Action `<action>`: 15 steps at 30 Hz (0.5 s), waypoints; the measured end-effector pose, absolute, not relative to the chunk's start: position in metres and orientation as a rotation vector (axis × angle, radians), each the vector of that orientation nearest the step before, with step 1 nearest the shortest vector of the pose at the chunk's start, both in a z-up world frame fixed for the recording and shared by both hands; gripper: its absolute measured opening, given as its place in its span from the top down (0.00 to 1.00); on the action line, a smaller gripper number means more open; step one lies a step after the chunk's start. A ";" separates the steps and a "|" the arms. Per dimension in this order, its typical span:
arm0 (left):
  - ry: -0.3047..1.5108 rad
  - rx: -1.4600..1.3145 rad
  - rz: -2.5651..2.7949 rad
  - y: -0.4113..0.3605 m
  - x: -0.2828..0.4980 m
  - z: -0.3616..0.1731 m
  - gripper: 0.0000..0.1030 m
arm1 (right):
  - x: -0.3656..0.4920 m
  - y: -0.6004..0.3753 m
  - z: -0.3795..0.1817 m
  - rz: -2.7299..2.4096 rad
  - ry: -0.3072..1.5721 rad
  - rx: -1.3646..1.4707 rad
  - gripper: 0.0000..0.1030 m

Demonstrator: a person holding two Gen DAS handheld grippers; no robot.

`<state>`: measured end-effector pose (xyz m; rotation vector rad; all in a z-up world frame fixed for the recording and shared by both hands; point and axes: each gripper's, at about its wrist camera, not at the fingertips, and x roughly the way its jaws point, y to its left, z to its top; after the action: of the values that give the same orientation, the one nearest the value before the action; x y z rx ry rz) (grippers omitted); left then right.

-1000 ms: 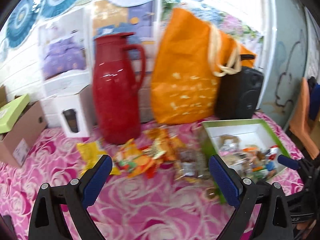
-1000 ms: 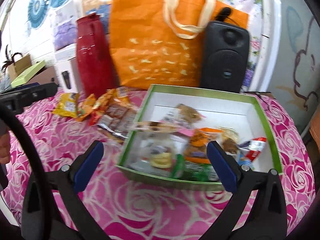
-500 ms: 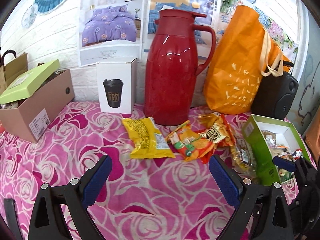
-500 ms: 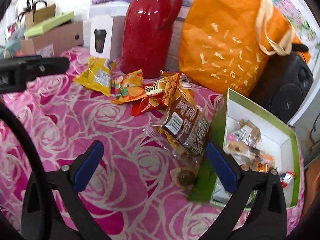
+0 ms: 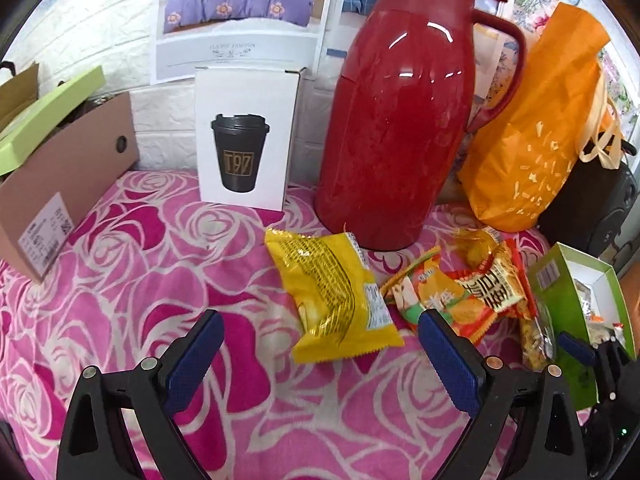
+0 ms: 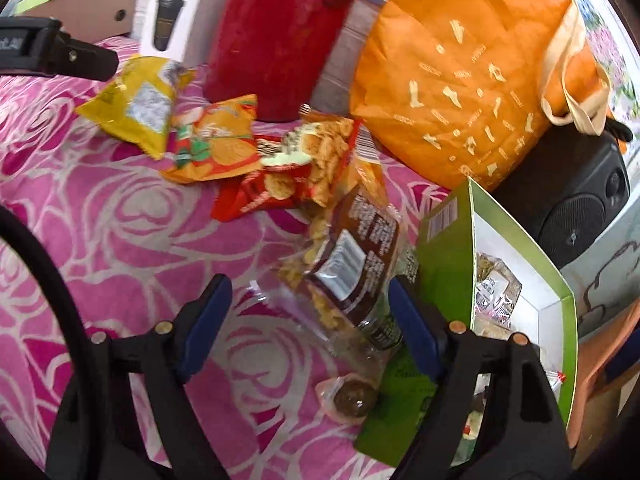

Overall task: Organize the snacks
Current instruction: 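Grasp the yellow chip bag with the left gripper while the right grasps the brown cake packet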

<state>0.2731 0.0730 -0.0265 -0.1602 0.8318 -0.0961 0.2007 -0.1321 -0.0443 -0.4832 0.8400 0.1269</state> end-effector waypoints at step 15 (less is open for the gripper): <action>0.922 -0.204 -0.293 0.063 0.233 -0.039 0.73 | 0.154 -0.167 0.005 0.321 0.793 -0.155 0.72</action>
<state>0.2334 0.0633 -0.0387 -0.2040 0.9218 -0.2928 0.1540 -0.1673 0.0049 -0.1549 0.7935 0.3215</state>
